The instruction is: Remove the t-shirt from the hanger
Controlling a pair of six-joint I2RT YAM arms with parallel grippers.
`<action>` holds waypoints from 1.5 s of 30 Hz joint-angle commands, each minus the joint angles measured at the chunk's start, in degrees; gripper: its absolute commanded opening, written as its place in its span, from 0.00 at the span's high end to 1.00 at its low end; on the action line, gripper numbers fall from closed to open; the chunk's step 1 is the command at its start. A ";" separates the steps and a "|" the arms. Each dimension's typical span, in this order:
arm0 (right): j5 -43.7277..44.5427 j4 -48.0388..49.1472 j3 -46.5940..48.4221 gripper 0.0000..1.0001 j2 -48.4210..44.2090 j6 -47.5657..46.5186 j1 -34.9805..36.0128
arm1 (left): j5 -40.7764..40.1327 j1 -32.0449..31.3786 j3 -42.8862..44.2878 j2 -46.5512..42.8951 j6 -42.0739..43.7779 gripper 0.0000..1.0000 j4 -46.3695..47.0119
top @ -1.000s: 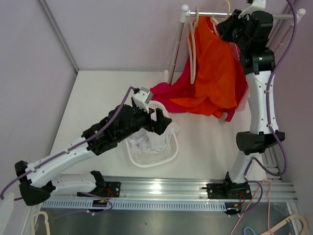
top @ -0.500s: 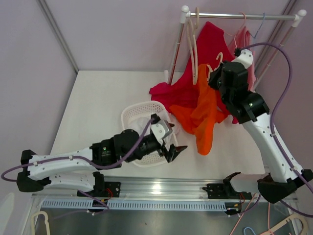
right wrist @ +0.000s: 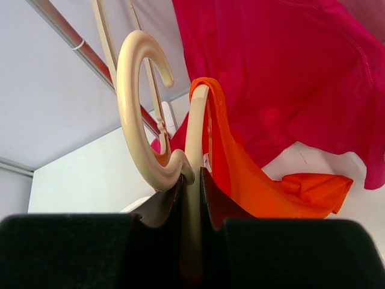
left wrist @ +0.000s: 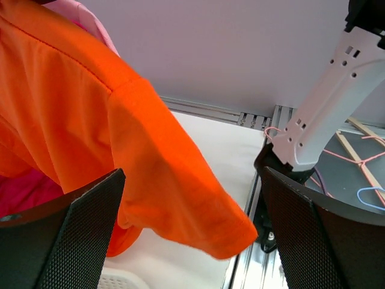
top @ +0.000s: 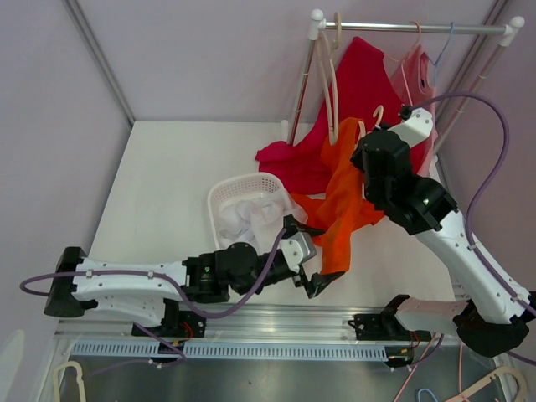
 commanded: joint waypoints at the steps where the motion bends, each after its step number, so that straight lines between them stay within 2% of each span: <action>1: 4.93 2.79 0.17 1.00 -2.35 2.64 1.61 | -0.72 -0.38 3.08 3.61 -1.51 0.00 3.76; 3: 5.11 3.23 0.17 1.00 -2.79 2.56 2.32 | -4.75 -0.38 5.80 6.17 -1.95 0.01 2.88; 4: 5.11 3.41 0.17 1.00 -2.88 2.47 2.75 | -6.52 -0.29 6.77 7.66 -2.64 0.17 1.40; 6: 5.28 4.20 0.17 1.00 -2.62 1.51 2.85 | -8.90 -0.29 10.54 12.41 -2.92 0.60 -0.28; 7: 5.80 4.29 0.35 1.00 -2.36 1.24 2.85 | -11.26 -0.29 11.52 13.81 -6.05 0.96 -1.33; 8: 5.90 4.37 0.61 1.00 -2.18 0.98 2.76 | -12.41 -0.29 13.27 16.26 -6.86 0.99 -4.39; 10: 5.64 4.81 1.31 1.00 -1.65 -0.08 2.76 | -13.38 -0.64 13.11 16.82 -6.52 0.99 -4.86; 14: 5.55 5.78 2.80 1.00 -0.16 -2.97 0.58 | -10.76 -4.58 1.26 9.01 -1.96 0.99 8.38; 19: -2.44 1.66 7.02 1.00 4.06 -3.07 -5.50 | -8.02 -10.03 -1.91 1.79 -0.73 0.99 5.16; 25: -3.15 2.44 6.33 1.00 4.85 -3.95 -7.69 | -4.96 -16.01 -3.68 -1.11 -0.72 0.99 4.29; 29: -6.75 3.41 7.38 1.00 5.99 -6.58 -11.30 | 2.77 -19.53 -3.85 -1.82 -2.12 0.99 0.69; 32: -10.00 0.96 11.67 1.00 7.66 -7.72 -13.93 | 11.02 -19.89 -5.95 -1.47 -6.16 0.99 -1.25; 34: -11.23 -0.80 16.07 1.00 9.68 -9.13 -14.64 | 19.25 -19.89 -11.02 -1.81 -8.62 0.99 0.49; 36: -12.64 -3.96 18.88 1.00 10.83 -10.27 -15.34 | 22.20 -19.89 -13.77 -3.22 -10.38 0.99 4.71; 38: -17.55 -9.12 23.89 1.00 12.41 -10.98 -15.61 | 13.72 -18.49 -18.17 -5.06 -13.63 1.00 5.34; 39: -19.22 -11.42 25.56 1.00 12.85 -10.98 -15.61 | 12.29 -16.92 -19.05 -5.50 -14.68 0.99 4.81; 42: -24.06 -16.10 28.12 1.00 12.24 -10.36 -15.61 | 14.12 -8.22 -21.95 -7.26 -19.87 0.99 3.32; 43: -25.38 -16.89 28.21 1.00 11.71 -10.36 -15.61 | 10.90 -6.89 -21.52 -7.61 -21.10 0.99 1.31; 44: -26.87 -19.42 28.82 1.00 11.10 -10.45 -15.61 | 4.08 -3.84 -21.00 -7.70 -22.33 0.99 -0.88; 45: -30.45 -21.18 29.43 1.00 11.01 -10.71 -15.35 | 1.58 -2.15 -20.30 -7.79 -24.51 0.99 -5.60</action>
